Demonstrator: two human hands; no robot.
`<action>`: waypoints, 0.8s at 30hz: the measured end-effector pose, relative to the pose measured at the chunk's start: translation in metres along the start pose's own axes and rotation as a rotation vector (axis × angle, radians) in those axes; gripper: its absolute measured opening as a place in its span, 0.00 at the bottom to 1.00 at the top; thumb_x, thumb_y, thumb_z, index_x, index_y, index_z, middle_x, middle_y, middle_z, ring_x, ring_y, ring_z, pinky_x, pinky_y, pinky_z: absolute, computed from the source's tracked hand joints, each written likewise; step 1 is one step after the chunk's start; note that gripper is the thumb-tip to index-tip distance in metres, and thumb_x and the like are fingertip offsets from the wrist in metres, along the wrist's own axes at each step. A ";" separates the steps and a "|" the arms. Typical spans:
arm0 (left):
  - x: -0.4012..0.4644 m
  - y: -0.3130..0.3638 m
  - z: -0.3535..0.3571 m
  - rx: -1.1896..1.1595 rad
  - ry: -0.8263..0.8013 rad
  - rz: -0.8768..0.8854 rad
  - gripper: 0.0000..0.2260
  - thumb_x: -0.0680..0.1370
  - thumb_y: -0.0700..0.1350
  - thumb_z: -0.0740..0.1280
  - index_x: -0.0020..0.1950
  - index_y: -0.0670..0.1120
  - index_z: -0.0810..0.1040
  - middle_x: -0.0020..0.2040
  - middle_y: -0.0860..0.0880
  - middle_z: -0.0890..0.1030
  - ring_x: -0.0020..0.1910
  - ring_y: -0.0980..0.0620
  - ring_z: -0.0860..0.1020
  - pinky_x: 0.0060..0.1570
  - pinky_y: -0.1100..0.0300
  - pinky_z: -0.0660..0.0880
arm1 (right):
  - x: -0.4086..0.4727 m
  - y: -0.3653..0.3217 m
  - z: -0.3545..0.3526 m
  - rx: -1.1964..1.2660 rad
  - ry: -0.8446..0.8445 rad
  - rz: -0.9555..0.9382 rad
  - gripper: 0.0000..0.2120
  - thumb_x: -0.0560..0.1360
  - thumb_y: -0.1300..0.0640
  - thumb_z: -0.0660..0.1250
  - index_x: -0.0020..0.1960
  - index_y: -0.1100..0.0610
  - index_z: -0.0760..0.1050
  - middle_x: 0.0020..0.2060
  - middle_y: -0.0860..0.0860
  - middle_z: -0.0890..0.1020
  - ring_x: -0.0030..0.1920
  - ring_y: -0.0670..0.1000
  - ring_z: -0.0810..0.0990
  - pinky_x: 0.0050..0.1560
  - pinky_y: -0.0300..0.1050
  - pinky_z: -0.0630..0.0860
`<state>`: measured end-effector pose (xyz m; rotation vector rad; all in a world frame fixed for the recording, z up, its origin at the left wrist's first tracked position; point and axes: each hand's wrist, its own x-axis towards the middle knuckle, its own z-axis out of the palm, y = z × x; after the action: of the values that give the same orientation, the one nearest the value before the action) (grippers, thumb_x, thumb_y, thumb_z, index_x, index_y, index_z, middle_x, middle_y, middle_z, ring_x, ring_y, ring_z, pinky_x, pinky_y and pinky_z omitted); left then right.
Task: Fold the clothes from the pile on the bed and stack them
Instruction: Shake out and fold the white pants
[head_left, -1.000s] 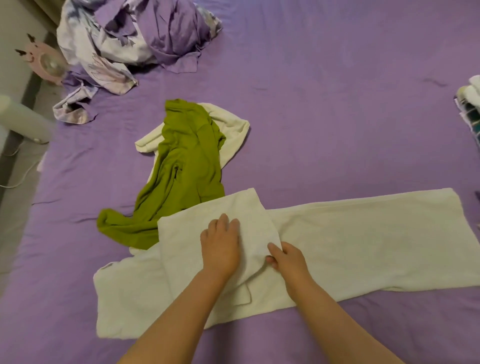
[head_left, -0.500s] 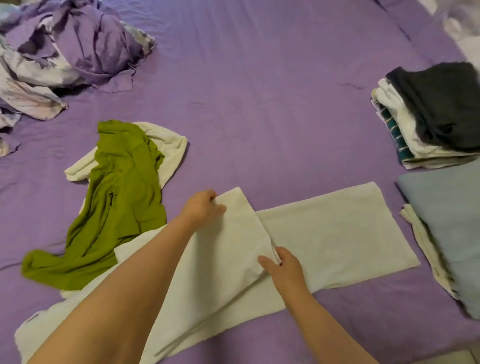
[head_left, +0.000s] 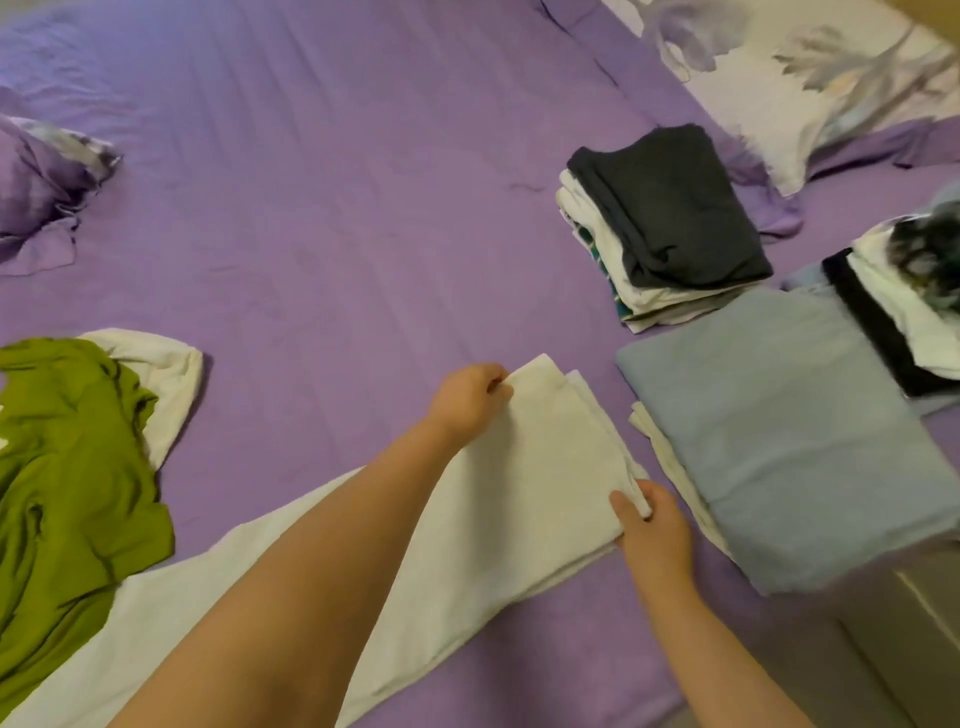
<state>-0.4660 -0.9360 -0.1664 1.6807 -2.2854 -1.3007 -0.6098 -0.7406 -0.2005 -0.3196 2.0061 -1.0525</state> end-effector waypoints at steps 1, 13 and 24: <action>0.007 0.012 0.008 0.018 -0.006 0.013 0.08 0.80 0.43 0.59 0.51 0.42 0.77 0.42 0.50 0.75 0.41 0.50 0.71 0.39 0.59 0.67 | 0.005 0.003 -0.010 -0.036 0.012 -0.016 0.07 0.77 0.60 0.66 0.55 0.59 0.77 0.47 0.53 0.81 0.48 0.53 0.78 0.49 0.48 0.75; 0.054 0.022 0.063 0.209 0.023 -0.145 0.11 0.80 0.45 0.60 0.59 0.48 0.79 0.58 0.46 0.74 0.56 0.44 0.74 0.51 0.58 0.69 | 0.032 0.015 -0.034 -0.705 0.024 -0.320 0.11 0.78 0.56 0.66 0.56 0.61 0.75 0.55 0.54 0.77 0.55 0.55 0.76 0.53 0.45 0.71; 0.056 0.034 0.068 0.441 0.205 -0.074 0.09 0.80 0.47 0.60 0.51 0.45 0.78 0.50 0.47 0.72 0.53 0.44 0.71 0.44 0.58 0.61 | 0.027 -0.008 -0.017 -1.124 0.053 -0.546 0.25 0.61 0.66 0.76 0.58 0.57 0.77 0.39 0.54 0.80 0.40 0.56 0.81 0.39 0.48 0.75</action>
<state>-0.5471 -0.9373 -0.2138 1.9250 -2.5307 -0.6159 -0.6411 -0.7514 -0.2041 -1.4849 2.4390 -0.0818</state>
